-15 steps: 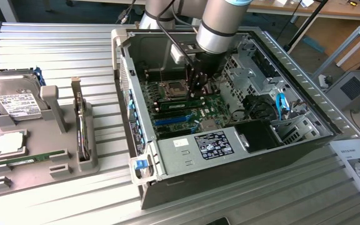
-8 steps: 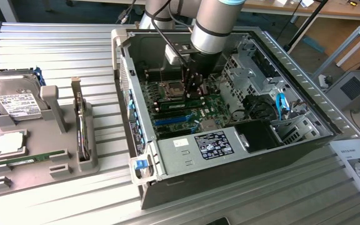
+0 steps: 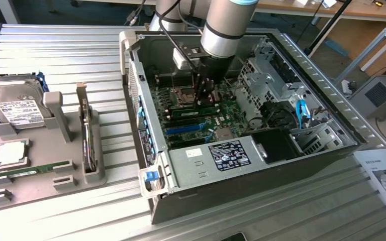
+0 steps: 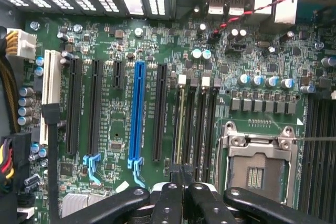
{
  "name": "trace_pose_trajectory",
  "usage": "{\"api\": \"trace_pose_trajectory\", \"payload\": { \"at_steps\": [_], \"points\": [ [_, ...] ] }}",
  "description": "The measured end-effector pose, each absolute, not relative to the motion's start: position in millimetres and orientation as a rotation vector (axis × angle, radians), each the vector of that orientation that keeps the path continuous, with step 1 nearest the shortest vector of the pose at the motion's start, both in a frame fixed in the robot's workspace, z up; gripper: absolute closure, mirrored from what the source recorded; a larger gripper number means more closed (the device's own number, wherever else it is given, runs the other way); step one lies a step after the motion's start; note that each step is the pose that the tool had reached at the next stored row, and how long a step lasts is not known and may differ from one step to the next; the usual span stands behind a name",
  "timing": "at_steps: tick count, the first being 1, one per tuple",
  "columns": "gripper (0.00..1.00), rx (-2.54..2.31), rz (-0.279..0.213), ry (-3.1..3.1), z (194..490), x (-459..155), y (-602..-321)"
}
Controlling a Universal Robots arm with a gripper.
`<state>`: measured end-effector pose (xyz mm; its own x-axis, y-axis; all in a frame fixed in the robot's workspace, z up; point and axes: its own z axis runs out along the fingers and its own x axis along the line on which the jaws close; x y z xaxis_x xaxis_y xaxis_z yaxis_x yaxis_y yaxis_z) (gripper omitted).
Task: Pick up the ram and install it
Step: 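Press down the ram until it locks into place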
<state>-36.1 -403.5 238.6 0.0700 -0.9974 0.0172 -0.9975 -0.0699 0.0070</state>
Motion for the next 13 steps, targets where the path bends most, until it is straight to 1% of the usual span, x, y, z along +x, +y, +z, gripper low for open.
{"api": "trace_pose_trajectory", "payload": {
  "at_steps": [13],
  "points": [
    [0.89, 2.288, 0.017, -2.133, 233.7, -36.2, -403.6]
  ]
}}
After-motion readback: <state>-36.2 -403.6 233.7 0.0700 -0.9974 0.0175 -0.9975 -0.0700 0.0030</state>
